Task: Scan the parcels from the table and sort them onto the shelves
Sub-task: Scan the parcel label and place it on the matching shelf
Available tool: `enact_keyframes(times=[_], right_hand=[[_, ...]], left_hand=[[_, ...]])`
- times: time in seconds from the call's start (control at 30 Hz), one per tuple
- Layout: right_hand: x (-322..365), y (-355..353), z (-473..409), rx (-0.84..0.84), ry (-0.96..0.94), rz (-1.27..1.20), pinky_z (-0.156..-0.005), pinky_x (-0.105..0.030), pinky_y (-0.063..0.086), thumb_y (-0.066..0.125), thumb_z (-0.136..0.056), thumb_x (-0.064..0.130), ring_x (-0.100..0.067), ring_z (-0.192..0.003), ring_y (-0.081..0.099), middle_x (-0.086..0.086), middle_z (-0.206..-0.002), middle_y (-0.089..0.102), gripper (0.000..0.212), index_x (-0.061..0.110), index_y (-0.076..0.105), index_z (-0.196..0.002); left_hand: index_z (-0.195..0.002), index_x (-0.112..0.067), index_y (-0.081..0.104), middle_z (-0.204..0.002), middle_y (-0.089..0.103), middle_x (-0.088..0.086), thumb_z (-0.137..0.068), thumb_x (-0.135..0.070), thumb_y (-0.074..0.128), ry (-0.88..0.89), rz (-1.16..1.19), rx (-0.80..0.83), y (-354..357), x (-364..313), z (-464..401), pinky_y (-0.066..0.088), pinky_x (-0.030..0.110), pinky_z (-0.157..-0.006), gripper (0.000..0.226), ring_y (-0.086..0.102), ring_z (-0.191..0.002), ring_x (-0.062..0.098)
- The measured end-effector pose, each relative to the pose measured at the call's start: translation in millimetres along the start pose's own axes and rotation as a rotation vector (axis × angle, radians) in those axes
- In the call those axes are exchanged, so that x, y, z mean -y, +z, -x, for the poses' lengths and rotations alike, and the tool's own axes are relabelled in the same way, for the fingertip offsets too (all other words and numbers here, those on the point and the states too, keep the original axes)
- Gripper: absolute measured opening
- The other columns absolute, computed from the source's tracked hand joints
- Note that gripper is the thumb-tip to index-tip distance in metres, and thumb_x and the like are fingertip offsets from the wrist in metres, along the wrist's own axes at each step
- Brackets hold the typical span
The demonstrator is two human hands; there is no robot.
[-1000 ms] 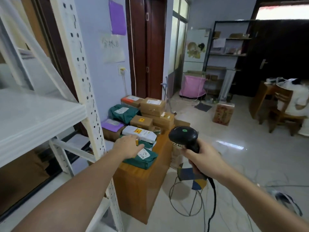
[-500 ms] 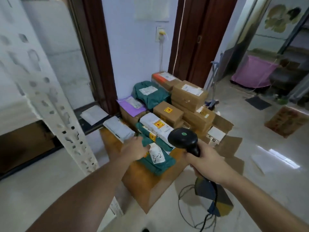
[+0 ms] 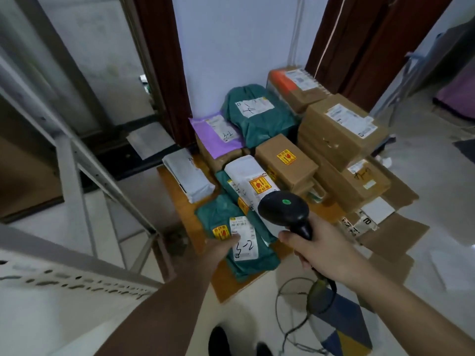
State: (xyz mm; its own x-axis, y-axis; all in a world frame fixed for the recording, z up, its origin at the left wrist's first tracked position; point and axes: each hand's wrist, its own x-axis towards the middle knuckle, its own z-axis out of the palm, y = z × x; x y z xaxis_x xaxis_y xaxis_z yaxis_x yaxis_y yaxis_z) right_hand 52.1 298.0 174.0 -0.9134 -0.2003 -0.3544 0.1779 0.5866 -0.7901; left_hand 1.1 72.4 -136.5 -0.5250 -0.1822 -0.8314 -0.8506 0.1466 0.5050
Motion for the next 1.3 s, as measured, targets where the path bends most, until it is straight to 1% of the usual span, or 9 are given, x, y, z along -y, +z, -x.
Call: enact_keyframes(times=[0.13,0.3,0.4,0.57,0.67,0.87,1.0,1.2,1.3], right_hand=[[-13,-12,-12,0.095,0.02,-0.048,-0.055,-0.024,0.049,0.066,-0.094,0.026,0.001,-0.047,0.058,0.019,-0.052,0.062,0.015,0.033,0.053,-0.099],[-31,-24,-15,0.158,0.044,-0.059,-0.059,-0.031,0.055,0.066,-0.094,0.029,-0.013,-0.054,0.06,0.004,-0.06,0.06,0.013,0.029,0.055,-0.1],[-34,-28,-15,0.193,0.038,-0.097,-0.058,-0.027,0.054,0.065,-0.095,0.027,-0.014,-0.056,0.059,-0.001,-0.065,0.057,0.01,0.024,0.056,-0.098],[-31,-26,-16,0.177,0.039,-0.178,-0.054,-0.028,0.052,0.065,-0.095,0.022,-0.016,-0.053,0.055,-0.004,-0.066,0.056,0.009,0.018,0.058,-0.1],[-23,-20,-13,0.166,0.002,-0.172,-0.053,-0.028,0.052,0.065,-0.094,0.02,-0.015,-0.05,0.055,-0.003,-0.065,0.056,0.009,0.018,0.057,-0.099],[7,-3,8,0.176,0.015,-0.325,-0.056,-0.029,0.05,0.066,-0.092,0.015,-0.015,-0.054,0.055,-0.009,-0.072,0.056,0.012,0.014,0.059,-0.101],[44,2,31,0.149,-0.077,-0.362,-0.055,-0.031,0.047,0.063,-0.095,0.019,-0.018,-0.053,0.049,-0.01,-0.068,0.051,0.006,0.016,0.058,-0.093],[92,-4,53,-0.046,-0.269,-0.259,-0.052,-0.033,0.045,0.063,-0.094,0.029,-0.016,-0.045,0.052,-0.002,-0.051,0.054,0.019,0.017,0.057,-0.08],[99,-6,61,-0.083,-0.25,-0.28,-0.048,-0.024,0.047,0.061,-0.095,0.025,-0.01,-0.042,0.052,0.003,-0.047,0.053,0.02,0.014,0.058,-0.078]], left_hand=[[-0.144,-0.019,0.051,-0.138,0.067,0.007,-0.011,-0.091,0.086,-0.065,0.215,-0.175,22,26,-58,0.056,0.052,-0.103,0.155,0.068,-0.122,0.032],[-0.112,-0.009,0.064,-0.102,0.072,0.006,-0.092,-0.065,0.068,0.03,0.289,-0.245,29,-15,58,0.055,0.035,-0.081,0.06,0.068,-0.088,0.024],[-0.117,-0.007,0.064,-0.091,0.071,0.005,-0.103,-0.05,0.061,0.061,0.325,-0.292,29,-15,70,0.051,0.031,-0.064,0.045,0.067,-0.076,0.02],[-0.119,-0.011,0.064,-0.103,0.074,0.013,-0.105,-0.041,0.061,0.105,0.383,-0.379,10,-9,96,0.06,0.043,-0.079,0.033,0.071,-0.086,0.03],[-0.102,-0.025,0.058,-0.092,0.071,0.008,-0.108,-0.032,0.059,0.163,0.49,-0.43,-4,-4,115,0.057,0.041,-0.079,0.01,0.068,-0.084,0.029],[-0.103,-0.019,0.068,-0.092,0.08,0.006,-0.106,-0.041,0.059,0.347,0.599,-0.515,-26,-27,171,0.065,0.05,-0.08,0.024,0.078,-0.084,0.028],[-0.106,-0.019,0.061,-0.105,0.072,0.01,-0.107,-0.042,0.056,0.565,0.534,-0.602,-42,-78,222,0.062,0.042,-0.076,0.024,0.073,-0.092,0.024],[-0.114,-0.01,0.069,-0.122,0.058,0.006,-0.109,-0.034,0.053,0.884,0.398,-0.709,-54,-135,277,0.05,0.039,-0.091,0.029,0.062,-0.104,0.023],[-0.121,-0.007,0.067,-0.132,0.054,0.003,-0.109,-0.036,0.051,0.92,0.368,-0.727,-51,-143,291,0.052,0.015,-0.08,0.035,0.063,-0.102,0.022]])
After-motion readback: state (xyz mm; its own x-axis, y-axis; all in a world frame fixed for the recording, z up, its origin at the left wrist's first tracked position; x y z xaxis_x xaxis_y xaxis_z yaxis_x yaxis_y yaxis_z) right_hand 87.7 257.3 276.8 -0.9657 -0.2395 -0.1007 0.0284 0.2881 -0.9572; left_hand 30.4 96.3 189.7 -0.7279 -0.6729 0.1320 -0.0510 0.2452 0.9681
